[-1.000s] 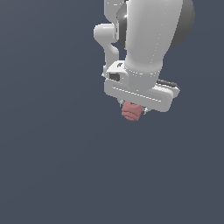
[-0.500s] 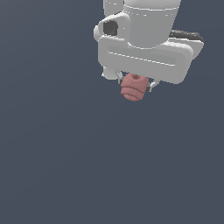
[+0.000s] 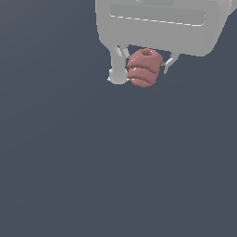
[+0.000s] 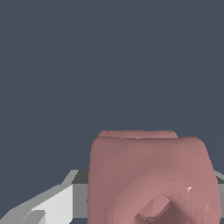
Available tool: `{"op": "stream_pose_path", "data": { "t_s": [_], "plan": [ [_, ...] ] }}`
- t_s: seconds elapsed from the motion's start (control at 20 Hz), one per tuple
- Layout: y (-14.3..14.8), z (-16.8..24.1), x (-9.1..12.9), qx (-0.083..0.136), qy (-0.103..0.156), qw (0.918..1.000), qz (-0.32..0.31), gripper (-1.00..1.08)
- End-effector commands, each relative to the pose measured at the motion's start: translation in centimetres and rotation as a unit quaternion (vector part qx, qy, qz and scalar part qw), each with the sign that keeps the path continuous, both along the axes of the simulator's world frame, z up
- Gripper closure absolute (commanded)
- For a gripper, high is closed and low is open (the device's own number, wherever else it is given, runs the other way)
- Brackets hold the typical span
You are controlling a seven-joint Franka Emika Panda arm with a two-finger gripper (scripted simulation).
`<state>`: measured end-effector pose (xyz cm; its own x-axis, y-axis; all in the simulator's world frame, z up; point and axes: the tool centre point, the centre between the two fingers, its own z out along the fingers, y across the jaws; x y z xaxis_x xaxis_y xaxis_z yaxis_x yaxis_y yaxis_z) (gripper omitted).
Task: Pick up the object and move it to a goal position.
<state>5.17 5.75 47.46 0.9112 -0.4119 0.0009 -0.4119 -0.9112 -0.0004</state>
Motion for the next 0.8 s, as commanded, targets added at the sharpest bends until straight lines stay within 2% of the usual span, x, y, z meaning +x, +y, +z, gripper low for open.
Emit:
{"op": "stream_pose_path", "data": {
  "t_s": [0.0,0.75],
  "plan": [
    [-0.1,1.1,0.1,0.0,0.0,1.0,0.0,1.08],
    [-0.3,3.2,0.4,0.0,0.0,1.0,0.0,1.08]
  ]
}}
